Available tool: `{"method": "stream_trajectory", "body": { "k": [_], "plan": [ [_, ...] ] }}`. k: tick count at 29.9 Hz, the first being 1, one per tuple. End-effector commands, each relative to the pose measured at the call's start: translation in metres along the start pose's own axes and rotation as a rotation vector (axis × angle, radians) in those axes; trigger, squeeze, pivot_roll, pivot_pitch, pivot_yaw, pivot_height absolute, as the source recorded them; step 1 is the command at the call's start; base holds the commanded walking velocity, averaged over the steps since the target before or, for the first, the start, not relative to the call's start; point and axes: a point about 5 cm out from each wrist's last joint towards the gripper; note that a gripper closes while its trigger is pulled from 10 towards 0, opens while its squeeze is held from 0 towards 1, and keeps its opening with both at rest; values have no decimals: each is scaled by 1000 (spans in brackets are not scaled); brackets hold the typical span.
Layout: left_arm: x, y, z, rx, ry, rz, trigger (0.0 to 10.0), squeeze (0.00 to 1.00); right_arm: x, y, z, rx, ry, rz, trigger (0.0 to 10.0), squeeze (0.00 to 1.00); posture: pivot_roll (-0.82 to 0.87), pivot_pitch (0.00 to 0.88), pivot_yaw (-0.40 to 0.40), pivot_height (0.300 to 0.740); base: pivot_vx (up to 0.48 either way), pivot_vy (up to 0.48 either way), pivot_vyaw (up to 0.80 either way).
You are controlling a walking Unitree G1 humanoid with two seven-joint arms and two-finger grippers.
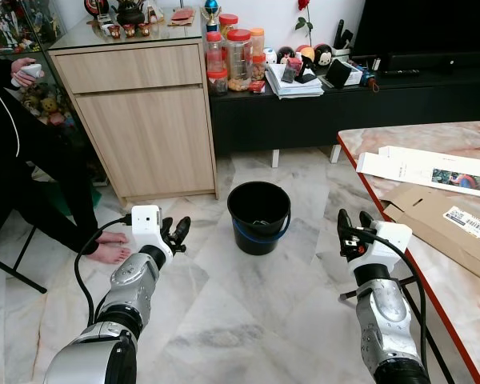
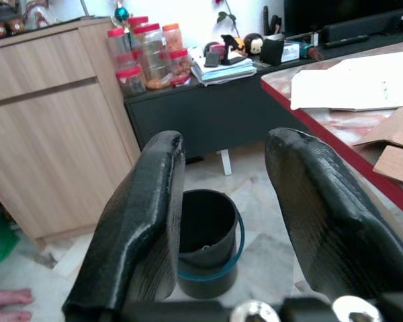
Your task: Picking trash to rubbish bin
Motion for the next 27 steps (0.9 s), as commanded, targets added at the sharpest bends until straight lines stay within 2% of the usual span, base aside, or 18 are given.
{"method": "stream_trajectory", "body": {
  "k": [1, 27],
  "plan": [
    [4, 1, 0, 0, -1, -11, 10000, 0, -1, 0, 0, 1, 4, 7, 10000, 0, 136, 8, 32, 740, 0, 0, -788],
    [5, 2, -4, -14, 36, -28, 10000, 0, -3, 1, 4, 25, -5, 15, 10000, 0, 138, 5, 29, 740, 0, 0, -784]
  ]
}}
Point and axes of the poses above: a point about 5 cm out from each wrist's last joint towards the gripper, its own y axis pointing out of the wrist towards the gripper, its own x axis along the axis of the wrist's last joint, z = x × y, and after that the axes turned 15 degrees about -y, right-handed
